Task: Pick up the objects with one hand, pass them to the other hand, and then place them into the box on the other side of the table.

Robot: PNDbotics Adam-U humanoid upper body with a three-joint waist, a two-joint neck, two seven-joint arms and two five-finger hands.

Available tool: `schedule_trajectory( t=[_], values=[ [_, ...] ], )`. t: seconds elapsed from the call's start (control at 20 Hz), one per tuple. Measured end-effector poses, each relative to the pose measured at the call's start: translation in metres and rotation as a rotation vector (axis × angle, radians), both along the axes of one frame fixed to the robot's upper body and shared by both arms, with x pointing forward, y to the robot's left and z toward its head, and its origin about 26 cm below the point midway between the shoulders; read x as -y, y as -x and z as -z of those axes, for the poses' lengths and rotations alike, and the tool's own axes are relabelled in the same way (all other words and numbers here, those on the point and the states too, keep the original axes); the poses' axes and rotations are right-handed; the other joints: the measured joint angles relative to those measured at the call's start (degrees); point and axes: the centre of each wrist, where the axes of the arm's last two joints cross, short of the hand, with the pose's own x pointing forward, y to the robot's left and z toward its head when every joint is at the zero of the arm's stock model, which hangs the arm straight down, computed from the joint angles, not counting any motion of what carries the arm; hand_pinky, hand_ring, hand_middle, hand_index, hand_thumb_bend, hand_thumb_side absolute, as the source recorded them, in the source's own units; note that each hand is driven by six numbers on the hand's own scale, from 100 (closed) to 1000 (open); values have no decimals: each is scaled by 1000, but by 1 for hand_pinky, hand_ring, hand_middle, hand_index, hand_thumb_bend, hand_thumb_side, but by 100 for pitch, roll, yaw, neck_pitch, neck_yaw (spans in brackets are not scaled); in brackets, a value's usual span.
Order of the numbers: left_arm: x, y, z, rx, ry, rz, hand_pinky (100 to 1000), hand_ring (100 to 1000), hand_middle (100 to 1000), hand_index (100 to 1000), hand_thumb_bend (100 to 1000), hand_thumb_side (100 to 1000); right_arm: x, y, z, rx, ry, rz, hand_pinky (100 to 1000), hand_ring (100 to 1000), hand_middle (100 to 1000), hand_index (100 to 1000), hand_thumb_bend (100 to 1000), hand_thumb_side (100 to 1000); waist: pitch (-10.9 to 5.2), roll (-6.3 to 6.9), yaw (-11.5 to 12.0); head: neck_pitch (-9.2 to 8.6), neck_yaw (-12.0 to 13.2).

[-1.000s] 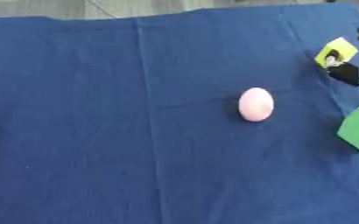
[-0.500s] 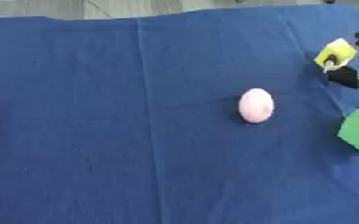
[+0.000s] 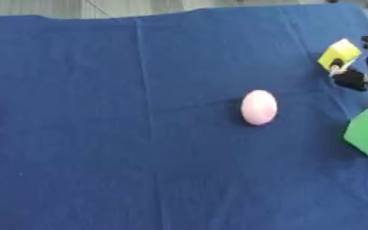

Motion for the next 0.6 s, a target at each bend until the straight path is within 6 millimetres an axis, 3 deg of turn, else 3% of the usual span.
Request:
schedule_trajectory(
  t=[0.2, 0.6],
  values=[
    [0, 0, 0, -1, 0, -1, 778, 709, 768, 886, 165, 925, -2, -1, -3, 1, -3, -14, 970, 951, 877, 1000, 100, 426, 27, 1, -10, -31, -14],
    [0, 0, 1, -2, 0, -1, 778, 709, 767, 884, 165, 927, -5, -2, -4, 18, -26, -41, 960, 937, 840, 978, 100, 377, 39, -10, 3, -76, -34]
  ],
)
